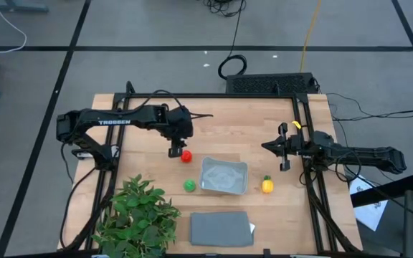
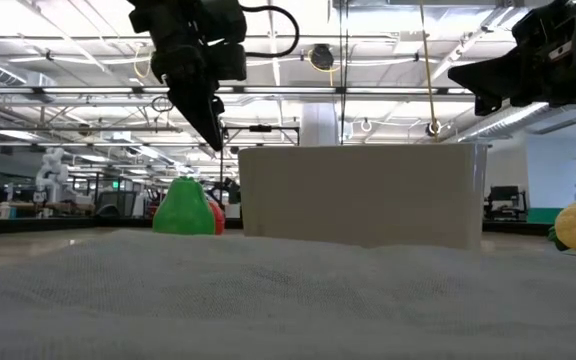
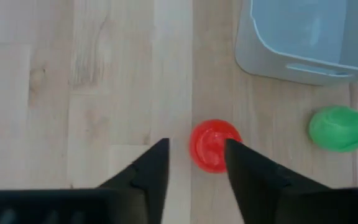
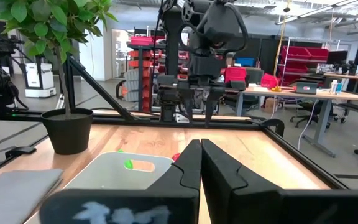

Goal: Pick and placing Produce into tupperware
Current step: Put the red tomato into the gray bin

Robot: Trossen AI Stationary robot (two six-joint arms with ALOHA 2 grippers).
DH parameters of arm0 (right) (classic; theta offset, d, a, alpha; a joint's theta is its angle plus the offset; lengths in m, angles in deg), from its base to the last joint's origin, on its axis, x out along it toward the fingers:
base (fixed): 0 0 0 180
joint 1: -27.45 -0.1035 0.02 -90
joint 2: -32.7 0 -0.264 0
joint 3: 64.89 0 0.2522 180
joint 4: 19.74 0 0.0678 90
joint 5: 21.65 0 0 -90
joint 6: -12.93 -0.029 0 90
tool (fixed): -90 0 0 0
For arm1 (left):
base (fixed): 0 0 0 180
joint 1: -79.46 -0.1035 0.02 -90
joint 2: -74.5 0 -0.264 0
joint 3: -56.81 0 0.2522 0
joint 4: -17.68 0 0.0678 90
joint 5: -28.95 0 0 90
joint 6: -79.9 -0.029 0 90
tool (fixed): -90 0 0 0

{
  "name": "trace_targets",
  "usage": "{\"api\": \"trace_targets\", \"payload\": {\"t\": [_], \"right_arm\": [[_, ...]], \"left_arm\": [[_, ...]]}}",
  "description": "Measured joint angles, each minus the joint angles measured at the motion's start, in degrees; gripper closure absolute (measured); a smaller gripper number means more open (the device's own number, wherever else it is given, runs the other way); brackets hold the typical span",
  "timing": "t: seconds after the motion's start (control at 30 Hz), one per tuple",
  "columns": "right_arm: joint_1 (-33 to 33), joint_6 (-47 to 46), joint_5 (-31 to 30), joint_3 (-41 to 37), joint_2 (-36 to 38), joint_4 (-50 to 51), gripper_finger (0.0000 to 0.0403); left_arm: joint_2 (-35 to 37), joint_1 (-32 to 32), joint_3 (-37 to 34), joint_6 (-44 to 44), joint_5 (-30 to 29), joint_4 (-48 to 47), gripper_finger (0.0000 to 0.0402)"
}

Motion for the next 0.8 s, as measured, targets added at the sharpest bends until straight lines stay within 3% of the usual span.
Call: {"api": "trace_targets", "payload": {"t": [0.23,0.4,0.57,0.8], "right_arm": [[-0.01,-0.01,0.0,0.0,0.02,0.83,0.0403],[-0.01,-0.01,0.0,0.01,0.0,0.9,0.0403],[-0.01,-0.01,0.0,-0.01,0.0,0.9,0.0403],[0.0,-0.01,0.0,0.01,-0.02,1.18,0.0403]], "left_arm": [[0.0,1.91,-0.67,0.56,1.89,-0.17,0.013],[-1.55,3.11,-1.68,2.94,0.55,-0.62,0.0079],[-5.98,4.69,-1.68,3.01,-2.23,-0.11,0.0055],[-10.62,6.5,-1.75,1.54,-2.27,1.98,0.0053]]}}
